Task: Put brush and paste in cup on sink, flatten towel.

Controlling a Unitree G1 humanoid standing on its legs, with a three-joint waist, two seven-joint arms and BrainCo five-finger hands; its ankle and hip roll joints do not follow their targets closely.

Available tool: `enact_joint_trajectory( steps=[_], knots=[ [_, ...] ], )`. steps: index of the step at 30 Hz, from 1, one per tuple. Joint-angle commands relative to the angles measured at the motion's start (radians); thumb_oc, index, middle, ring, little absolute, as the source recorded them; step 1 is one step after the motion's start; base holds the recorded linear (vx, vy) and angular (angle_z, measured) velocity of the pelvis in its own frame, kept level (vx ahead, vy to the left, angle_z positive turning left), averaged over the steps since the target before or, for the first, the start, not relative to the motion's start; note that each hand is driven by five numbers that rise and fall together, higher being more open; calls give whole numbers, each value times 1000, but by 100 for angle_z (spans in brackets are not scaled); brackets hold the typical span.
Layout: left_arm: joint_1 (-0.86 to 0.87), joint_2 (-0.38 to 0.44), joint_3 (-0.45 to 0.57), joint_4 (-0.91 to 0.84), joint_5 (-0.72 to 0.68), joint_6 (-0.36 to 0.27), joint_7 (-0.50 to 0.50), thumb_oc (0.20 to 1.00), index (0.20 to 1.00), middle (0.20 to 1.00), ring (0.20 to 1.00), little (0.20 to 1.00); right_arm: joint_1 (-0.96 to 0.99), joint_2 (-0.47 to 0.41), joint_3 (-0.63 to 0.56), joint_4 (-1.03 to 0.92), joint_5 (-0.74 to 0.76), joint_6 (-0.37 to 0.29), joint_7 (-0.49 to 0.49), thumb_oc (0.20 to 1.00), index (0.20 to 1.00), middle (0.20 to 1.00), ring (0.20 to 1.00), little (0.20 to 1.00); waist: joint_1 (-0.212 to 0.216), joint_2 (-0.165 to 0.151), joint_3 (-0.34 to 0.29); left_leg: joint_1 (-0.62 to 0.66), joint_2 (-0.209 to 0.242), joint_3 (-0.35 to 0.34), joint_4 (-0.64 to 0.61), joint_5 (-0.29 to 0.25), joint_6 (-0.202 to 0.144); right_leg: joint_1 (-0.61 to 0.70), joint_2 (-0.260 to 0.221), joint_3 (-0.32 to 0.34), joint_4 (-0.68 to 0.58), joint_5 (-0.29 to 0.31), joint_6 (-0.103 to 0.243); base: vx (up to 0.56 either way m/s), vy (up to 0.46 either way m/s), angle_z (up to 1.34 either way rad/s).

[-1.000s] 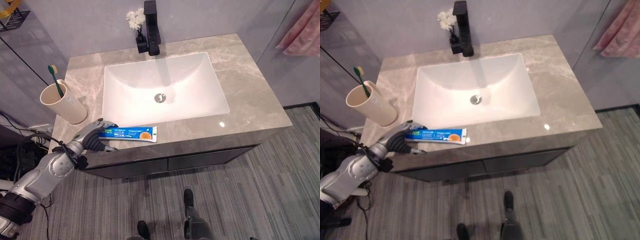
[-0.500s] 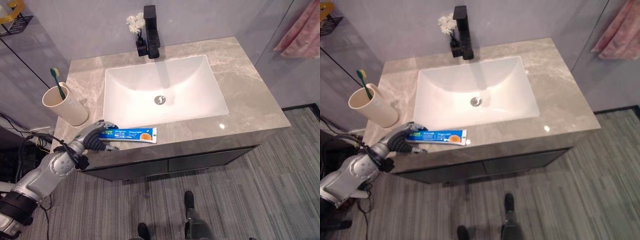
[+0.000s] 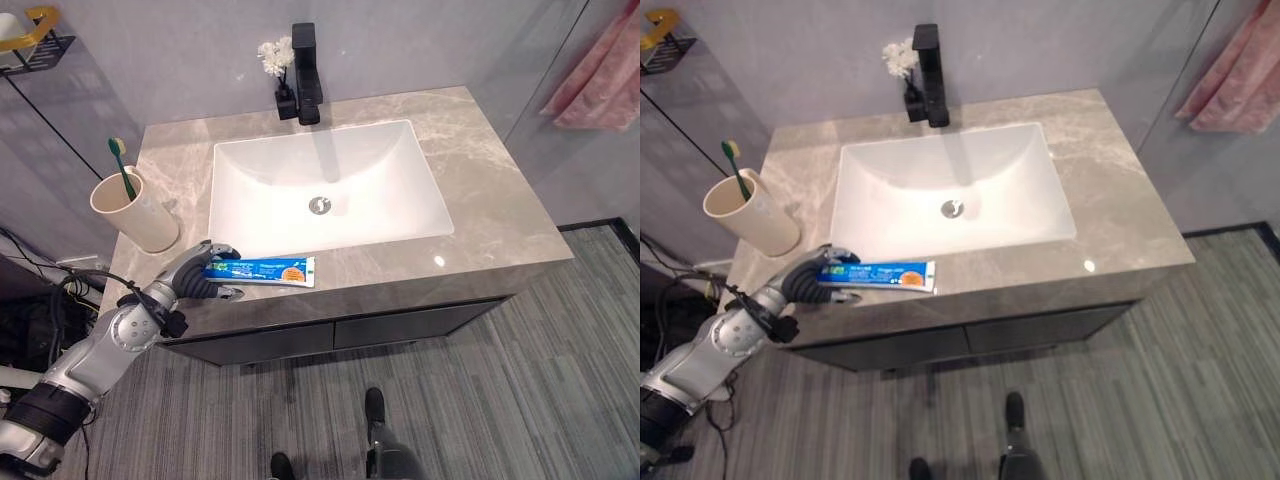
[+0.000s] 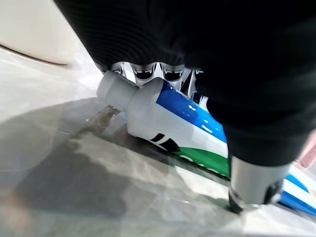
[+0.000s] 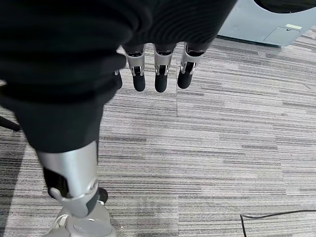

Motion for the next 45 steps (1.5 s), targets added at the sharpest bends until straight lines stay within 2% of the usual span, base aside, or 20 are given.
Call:
enact_joint_trajectory(
  steps=[1, 9, 14, 16, 18, 21, 23, 24, 26, 29, 36, 37, 38, 39, 41, 42, 43, 44, 45],
  knots=[
    [27, 23, -98, 46, 69, 6, -82, 200, 200, 200, 200, 200, -29, -12, 25, 14, 13, 13, -3, 1000, 1000, 1000, 1000, 1000, -33, 18, 56, -120, 88, -98, 9, 113, -43, 106, -47, -9, 10, -70, 86, 0, 0, 0],
    [-12, 54, -172, 55, 151, -21, -93, 200, 200, 200, 200, 200, -35, -12, 19, 33, 18, 16, -7, 1000, 1000, 1000, 1000, 1000, -30, 12, 43, -79, 90, -91, 9, 99, -44, 142, -43, -6, 10, -83, 86, 19, -1, -2],
    [-55, 98, -233, 49, 268, -46, -74, 200, 200, 200, 200, 200, -33, -29, -47, 60, 65, 18, -18, 1000, 1000, 1000, 1000, 1000, -25, 15, 15, -27, 94, -98, 9, 82, -48, 204, -44, -21, 10, -102, 89, 47, -9, 6],
    [-67, 111, -226, 39, 302, -46, -56, 200, 200, 200, 200, 200, -29, -36, -78, 76, 91, 20, -22, 1000, 1000, 1000, 1000, 1000, -21, 16, 4, -14, 95, -102, 9, 81, -49, 222, -45, -27, 10, -106, 90, 0, 0, 0],
    [-56, 124, -162, 9, 323, -41, -12, 200, 200, 200, 200, 200, -20, -47, -129, 104, 119, 29, -24, 1000, 1000, 1000, 1000, 1000, -11, 13, -11, 3, 97, -108, 9, 77, -50, 249, -46, -39, 10, -113, 90, -5, -5, -2],
    [-14, 94, -77, 11, 294, -25, 17, 200, 200, 200, 200, 200, -15, -57, -149, 122, 126, 37, -23, 1000, 1000, 1000, 1000, 1000, -7, 13, -19, 11, 95, -113, 9, 77, -49, 262, -49, -46, 10, -114, 89, -12, -3, 5],
    [55, 2, 36, 21, 189, 10, 42, 200, 200, 200, 200, 200, -17, -61, -168, 146, 121, 60, -18, 1000, 1000, 1000, 1000, 1000, -1, 11, -31, 22, 93, -117, 9, 77, -47, 278, -52, -53, 10, -117, 87, -10, 5, 3],
    [59, 2, 41, 19, 189, 11, 41, 200, 200, 200, 200, 200, -17, -63, -166, 146, 121, 61, -17, 1000, 1000, 1000, 1000, 1000, -3, 13, -31, 23, 93, -117, 9, 77, -47, 279, -52, -53, 10, -118, 87, -22, 9, 7],
    [95, -65, 83, 30, 127, 26, 47, 200, 200, 200, 200, 200, -20, -63, -174, 148, 117, 70, -18, 1000, 1000, 1000, 1000, 1000, -1, 12, -34, 29, 94, -118, 9, 76, -45, 286, -54, -56, 10, -118, 85, -14, 8, 9],
    [127, -100, 99, 34, 125, 39, 45, 200, 200, 200, 200, 200, -23, -55, -170, 140, 114, 71, -16, 1000, 1000, 1000, 1000, 1000, -1, 11, -40, 38, 90, -116, 9, 73, -43, 297, -56, -56, 10, -118, 84, -9, 12, 7],
    [149, -120, 86, 49, 145, 47, 34, 200, 200, 200, 200, 200, -24, -45, -157, 134, 114, 70, -19, 1000, 1000, 1000, 1000, 1000, 2, 10, -44, 43, 87, -114, 9, 73, -41, 303, -60, -61, 10, -116, 84, 0, 0, 0],
    [149, -123, 74, 61, 157, 50, 32, 473, 473, 473, 473, 473, -27, -44, -154, 135, 113, 68, -20, 1000, 1000, 1000, 1000, 1000, 3, 11, -44, 42, 86, -115, 9, 74, -40, 304, -61, -62, 10, -115, 84, 0, 0, 0],
    [151, -122, 72, 60, 164, 51, 31, 802, 802, 802, 802, 802, -26, -45, -154, 136, 113, 69, -21, 1000, 1000, 1000, 1000, 1000, 4, 11, -44, 43, 85, -115, 9, 74, -39, 304, -61, -62, 10, -116, 84, 0, 0, 0],
    [152, -123, 70, 63, 171, 53, 33, 1000, 1000, 1000, 1000, 1000, -27, -45, -155, 136, 113, 68, -23, 1000, 1000, 1000, 1000, 1000, 4, 11, -44, 43, 85, -116, 9, 74, -39, 304, -62, -63, 10, -116, 84, 0, 0, 0],
    [156, -126, 61, 71, 183, 54, 32, 1000, 1000, 1000, 1000, 1000, -25, -45, -155, 137, 112, 68, -27, 1000, 1000, 1000, 1000, 1000, 3, 11, -45, 42, 85, -117, 9, 74, -39, 304, -62, -63, 10, -117, 84, 0, 0, 0],
    [158, -129, 59, 71, 184, 54, 31, 887, 887, 887, 887, 887, -24, -47, -157, 139, 113, 68, -29, 1000, 1000, 1000, 1000, 1000, 2, 11, -45, 42, 85, -117, 9, 74, -39, 304, -62, -63, 10, -117, 84, 0, 0, 0],
    [159, -132, 57, 73, 185, 54, 30, 871, 871, 871, 871, 871, -23, -48, -157, 141, 113, 69, -29, 1000, 1000, 1000, 1000, 1000, 2, 12, -44, 42, 84, -117, 9, 74, -39, 304, -61, -63, 10, -117, 83, 0, 0, 0],
    [159, -136, 56, 77, 186, 54, 32, 799, 799, 799, 799, 799, -22, -50, -161, 143, 115, 69, -30, 1000, 1000, 1000, 1000, 1000, 1, 12, -43, 43, 85, -116, 9, 74, -40, 303, -61, -63, 10, -117, 83, 0, 0, 0],
    [160, -138, 53, 81, 187, 55, 32, 649, 649, 649, 649, 649, -21, -51, -162, 144, 114, 69, -31, 1000, 1000, 1000, 1000, 1000, 0, 12, -42, 42, 85, -116, 9, 74, -40, 303, -60, -62, 10, -117, 84, 0, 0, 0]
  ],
)
